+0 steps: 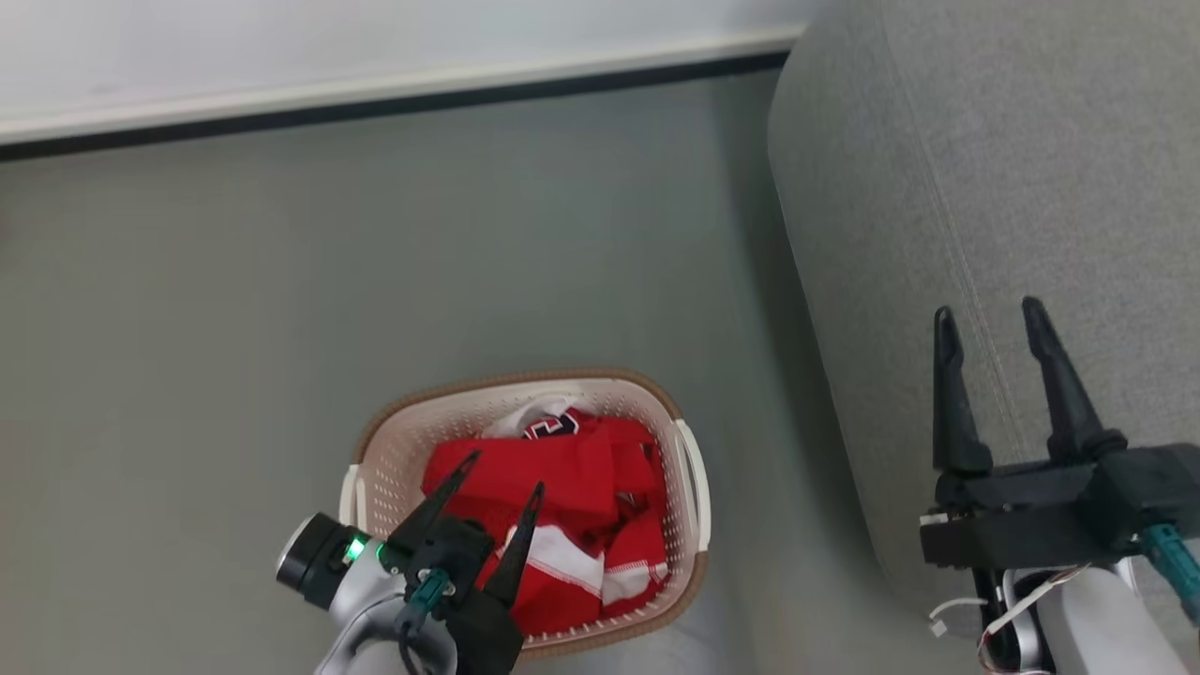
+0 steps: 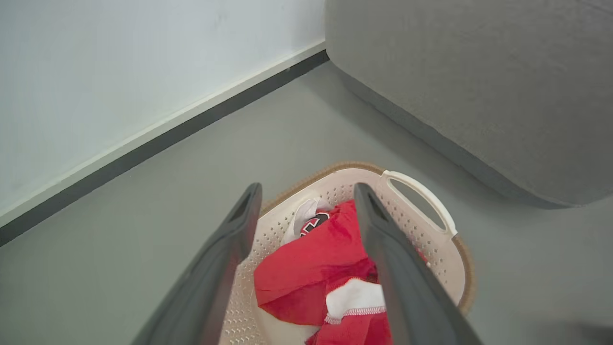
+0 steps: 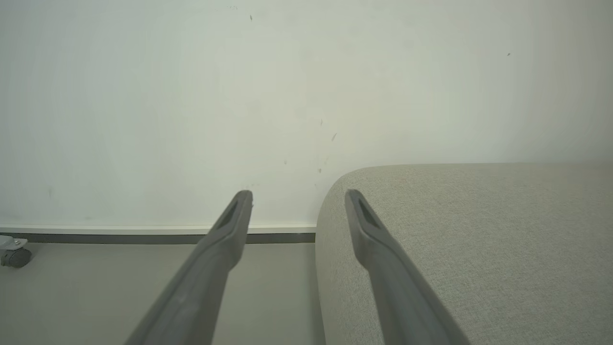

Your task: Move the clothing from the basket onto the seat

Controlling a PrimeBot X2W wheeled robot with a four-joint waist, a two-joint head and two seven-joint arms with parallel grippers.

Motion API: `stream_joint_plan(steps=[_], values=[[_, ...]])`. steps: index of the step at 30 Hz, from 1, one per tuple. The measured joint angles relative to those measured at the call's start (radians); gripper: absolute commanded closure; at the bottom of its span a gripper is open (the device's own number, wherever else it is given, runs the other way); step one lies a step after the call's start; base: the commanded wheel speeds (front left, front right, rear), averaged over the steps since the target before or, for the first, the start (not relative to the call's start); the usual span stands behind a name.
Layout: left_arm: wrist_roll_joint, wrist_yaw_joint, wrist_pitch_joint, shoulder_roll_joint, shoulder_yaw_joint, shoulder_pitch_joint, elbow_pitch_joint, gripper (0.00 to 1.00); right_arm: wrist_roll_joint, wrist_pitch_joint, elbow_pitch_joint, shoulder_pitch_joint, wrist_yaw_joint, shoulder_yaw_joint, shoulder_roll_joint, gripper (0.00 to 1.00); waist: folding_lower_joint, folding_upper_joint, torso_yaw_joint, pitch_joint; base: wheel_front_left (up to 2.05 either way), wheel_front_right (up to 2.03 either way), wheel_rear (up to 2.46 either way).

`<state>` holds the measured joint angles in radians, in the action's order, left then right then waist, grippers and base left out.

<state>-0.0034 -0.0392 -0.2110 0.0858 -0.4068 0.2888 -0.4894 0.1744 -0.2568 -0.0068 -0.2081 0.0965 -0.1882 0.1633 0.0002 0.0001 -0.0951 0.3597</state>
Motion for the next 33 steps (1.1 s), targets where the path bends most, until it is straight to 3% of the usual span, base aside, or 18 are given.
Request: stream_joint_plan(steps=[11,33], values=[[0.075,-0.023,0.052,0.016,-0.046,0.139,-0.153,0.00,0.003,0.000,-0.065,-0.075,-0.001,0.040,0.003,0.00,0.0000,0.0001,-0.050,0.158,0.00,0.00,0.00],[0.160,-0.004,0.104,0.060,-0.058,0.399,-0.290,0.00,0.004,0.000,-0.180,-0.172,-0.001,0.079,-0.008,0.00,-0.0001,0.0000,-0.099,0.438,0.00,0.00,0.00]])
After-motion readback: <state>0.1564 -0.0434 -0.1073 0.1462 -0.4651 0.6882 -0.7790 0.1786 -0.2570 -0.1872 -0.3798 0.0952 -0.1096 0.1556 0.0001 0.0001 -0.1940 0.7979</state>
